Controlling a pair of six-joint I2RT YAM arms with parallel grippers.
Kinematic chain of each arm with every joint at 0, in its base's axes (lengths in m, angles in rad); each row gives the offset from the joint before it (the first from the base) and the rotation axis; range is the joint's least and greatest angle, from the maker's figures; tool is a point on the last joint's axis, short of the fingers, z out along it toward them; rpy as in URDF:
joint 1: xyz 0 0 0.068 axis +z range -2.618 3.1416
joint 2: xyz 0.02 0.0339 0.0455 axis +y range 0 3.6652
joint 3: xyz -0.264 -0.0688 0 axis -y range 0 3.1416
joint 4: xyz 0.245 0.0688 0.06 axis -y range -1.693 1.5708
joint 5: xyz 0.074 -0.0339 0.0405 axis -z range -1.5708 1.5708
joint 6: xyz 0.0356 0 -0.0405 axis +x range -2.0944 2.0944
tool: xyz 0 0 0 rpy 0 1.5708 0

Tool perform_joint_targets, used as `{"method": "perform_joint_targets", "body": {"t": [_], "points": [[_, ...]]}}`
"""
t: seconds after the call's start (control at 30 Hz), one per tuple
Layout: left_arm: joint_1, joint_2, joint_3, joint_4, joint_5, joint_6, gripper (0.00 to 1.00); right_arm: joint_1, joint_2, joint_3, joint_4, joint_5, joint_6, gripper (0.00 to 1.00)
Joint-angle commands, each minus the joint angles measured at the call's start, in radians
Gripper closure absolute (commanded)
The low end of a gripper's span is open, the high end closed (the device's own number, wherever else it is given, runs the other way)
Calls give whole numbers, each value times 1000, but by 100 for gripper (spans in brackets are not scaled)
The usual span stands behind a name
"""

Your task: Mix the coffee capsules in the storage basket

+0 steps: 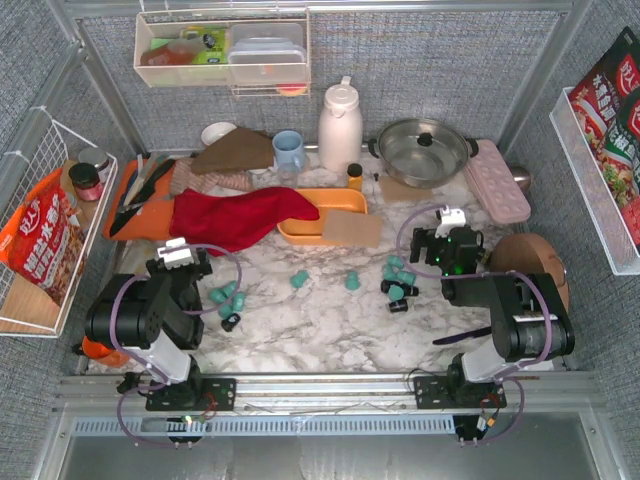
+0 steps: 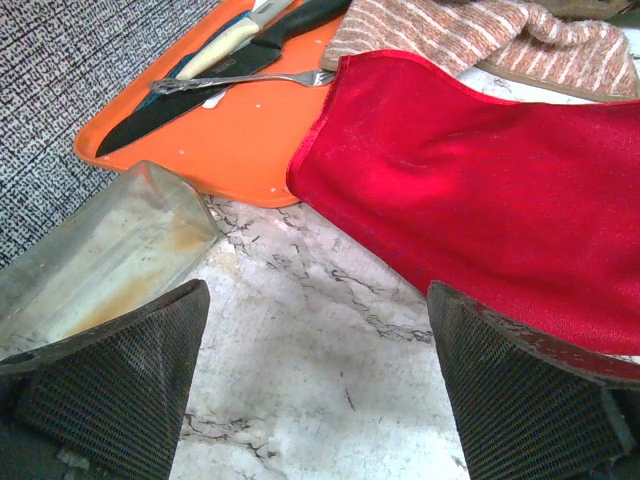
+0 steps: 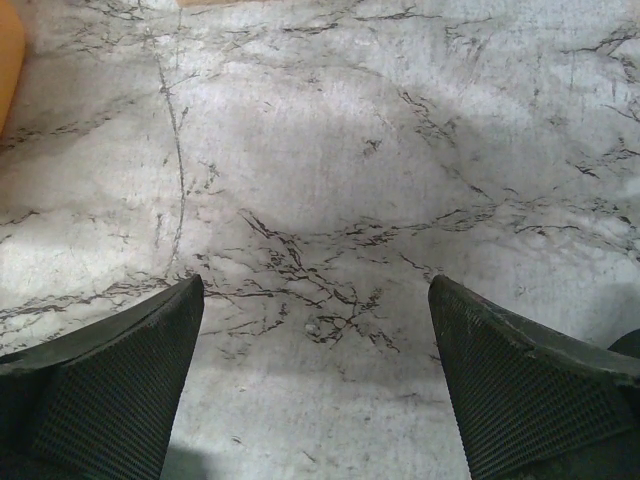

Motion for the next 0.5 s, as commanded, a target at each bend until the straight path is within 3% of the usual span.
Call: {"method": "perform_joint_targets", "body": {"t": [0.0, 0.47], "points": [[0, 2, 1, 183, 0, -2, 1, 2, -4, 0, 5, 13, 16, 1], [1, 2, 2, 182, 0, -2, 1, 0, -1, 9, -5, 46, 28, 1]]}}
